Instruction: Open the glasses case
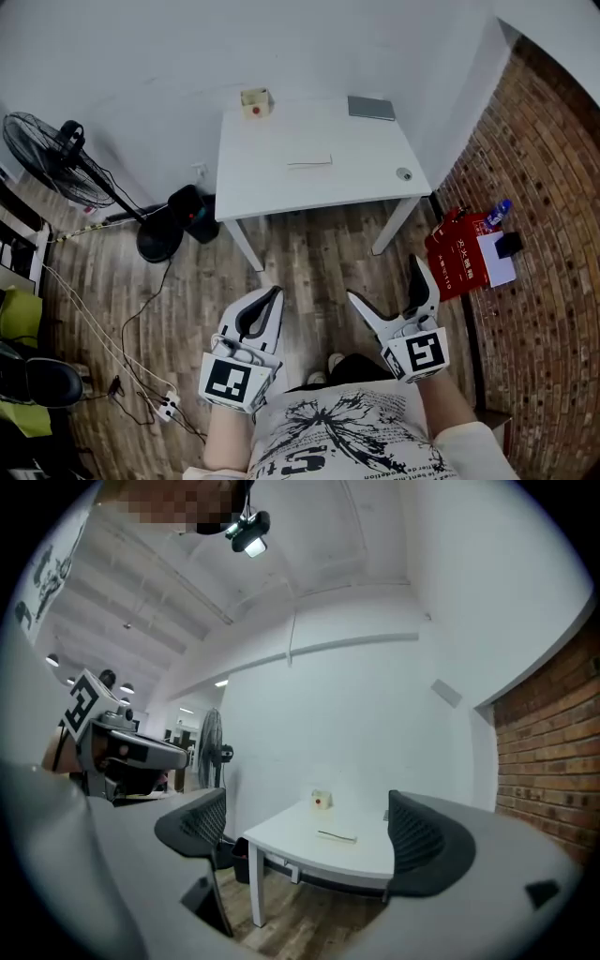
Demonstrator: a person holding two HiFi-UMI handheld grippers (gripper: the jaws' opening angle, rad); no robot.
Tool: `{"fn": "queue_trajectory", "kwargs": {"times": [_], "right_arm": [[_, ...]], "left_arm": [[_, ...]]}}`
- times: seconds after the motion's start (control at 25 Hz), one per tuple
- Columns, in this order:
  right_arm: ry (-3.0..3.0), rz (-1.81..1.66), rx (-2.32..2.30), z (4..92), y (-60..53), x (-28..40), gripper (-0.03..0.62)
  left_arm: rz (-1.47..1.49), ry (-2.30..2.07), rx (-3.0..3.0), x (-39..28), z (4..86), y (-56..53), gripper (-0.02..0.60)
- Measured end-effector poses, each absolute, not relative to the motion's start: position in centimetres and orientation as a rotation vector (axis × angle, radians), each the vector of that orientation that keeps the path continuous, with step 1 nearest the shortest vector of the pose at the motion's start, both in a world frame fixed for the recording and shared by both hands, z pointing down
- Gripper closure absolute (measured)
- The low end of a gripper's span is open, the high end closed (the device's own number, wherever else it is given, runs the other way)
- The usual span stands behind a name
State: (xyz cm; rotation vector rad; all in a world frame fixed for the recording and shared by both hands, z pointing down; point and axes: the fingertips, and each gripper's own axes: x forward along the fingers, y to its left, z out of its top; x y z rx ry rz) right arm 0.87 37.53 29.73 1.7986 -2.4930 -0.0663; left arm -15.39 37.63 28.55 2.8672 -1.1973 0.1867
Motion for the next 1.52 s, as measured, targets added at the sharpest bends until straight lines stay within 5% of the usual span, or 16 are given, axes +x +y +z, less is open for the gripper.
{"fn": "queue_trajectory", "kwargs": {"times": [0.48, 1.2, 1.52], "right_arm": [[-2.606, 0.023, 1.679, 32.3, 25.5, 3.2, 0.052], [-2.618, 0.149, 1.290, 36.2, -3.0, 13.2, 0.060], [-2.492, 0.283, 1.139, 41.9, -9.6, 11.9, 0.088]], "left_arm": [[0.246, -1.324, 2.792, -13.0, 31.3, 27.7, 0.568], [0.203, -1.600, 2.652, -0.9, 31.3, 1.5, 0.568], [0.368, -1.586, 2.534, -2.6, 37.0, -5.2, 0.568]]}}
